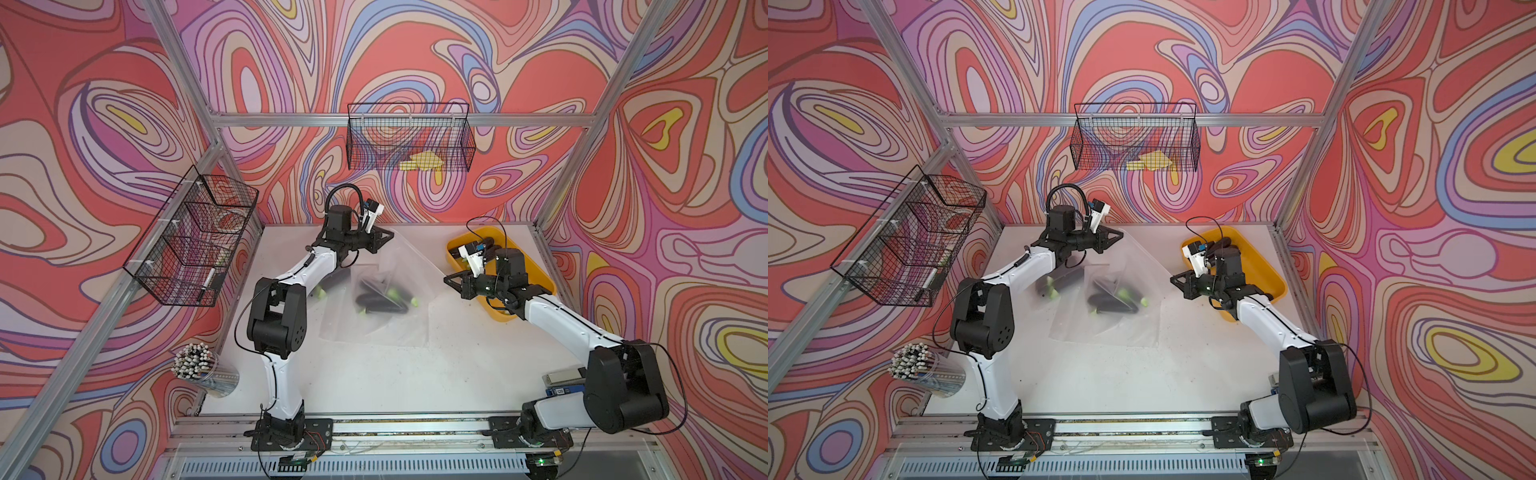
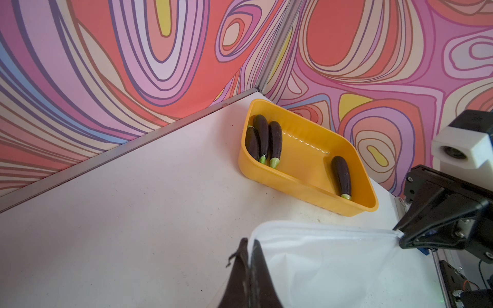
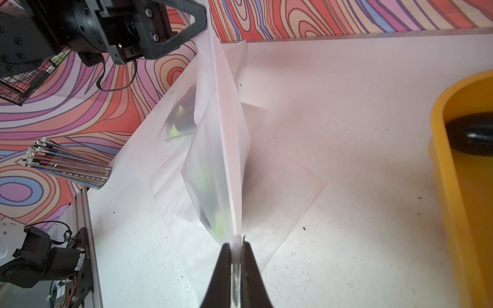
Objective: Place the eggplant in a zip-top bag and seal the zipper
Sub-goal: Zip the zipper on the zipper food storage bag, then place the zipper food storage bag at the center of the board.
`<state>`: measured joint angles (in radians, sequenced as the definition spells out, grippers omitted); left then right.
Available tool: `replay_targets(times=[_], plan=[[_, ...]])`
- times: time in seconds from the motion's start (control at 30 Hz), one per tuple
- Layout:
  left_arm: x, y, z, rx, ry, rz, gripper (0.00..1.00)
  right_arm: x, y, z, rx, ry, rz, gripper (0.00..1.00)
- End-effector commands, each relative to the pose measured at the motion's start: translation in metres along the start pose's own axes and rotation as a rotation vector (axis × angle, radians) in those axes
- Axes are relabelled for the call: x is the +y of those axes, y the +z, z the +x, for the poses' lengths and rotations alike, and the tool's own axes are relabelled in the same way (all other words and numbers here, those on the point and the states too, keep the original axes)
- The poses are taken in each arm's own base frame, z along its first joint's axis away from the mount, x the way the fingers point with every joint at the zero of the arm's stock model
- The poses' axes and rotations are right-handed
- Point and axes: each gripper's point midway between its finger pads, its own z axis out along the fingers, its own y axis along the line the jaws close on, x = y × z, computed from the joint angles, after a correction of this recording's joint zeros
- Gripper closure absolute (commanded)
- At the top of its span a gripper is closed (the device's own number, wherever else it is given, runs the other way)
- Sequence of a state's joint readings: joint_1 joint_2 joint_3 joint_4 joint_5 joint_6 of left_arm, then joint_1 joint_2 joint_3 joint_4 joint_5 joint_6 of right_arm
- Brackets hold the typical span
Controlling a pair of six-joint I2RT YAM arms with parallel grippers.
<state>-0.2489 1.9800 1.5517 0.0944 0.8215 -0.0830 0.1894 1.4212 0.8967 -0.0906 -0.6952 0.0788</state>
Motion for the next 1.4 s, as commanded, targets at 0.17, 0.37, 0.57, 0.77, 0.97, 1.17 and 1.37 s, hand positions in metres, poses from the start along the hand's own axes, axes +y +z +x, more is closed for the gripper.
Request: replay_targets(times=[0.17, 0.37, 0.57, 0.77, 0.97, 1.17, 1.37], plan=[[0.013, 0.005, -0.014, -0.032, 0.001, -0.090, 1.00, 0.000, 0.000, -0.037, -0.049, 0.018, -0.033, 0.67], [0.026, 0.009, -0.041, -0.175, -0.167, -0.122, 1.00, 0.012, -0.005, -0.104, -0.174, -0.026, -0.069, 0.57], [0.053, 0.018, -0.070, -0.294, -0.246, -0.178, 1.00, 0.007, -0.006, -0.097, -0.180, 0.023, -0.041, 0.54], [0.118, 0.002, -0.088, -0.432, -0.353, -0.401, 1.00, 0.009, -0.004, -0.086, -0.164, 0.048, -0.049, 0.53], [0.179, -0.022, -0.067, -0.542, -0.533, -0.553, 1.00, 0.016, 0.010, -0.080, -0.144, 0.052, -0.082, 0.53], [0.224, -0.047, -0.030, -0.590, -0.598, -0.721, 1.00, 0.032, 0.034, -0.068, -0.093, 0.036, -0.116, 0.52], [0.238, -0.074, -0.009, -0.536, -0.546, -0.827, 1.00, 0.045, 0.046, -0.058, -0.066, 0.032, -0.136, 0.52]])
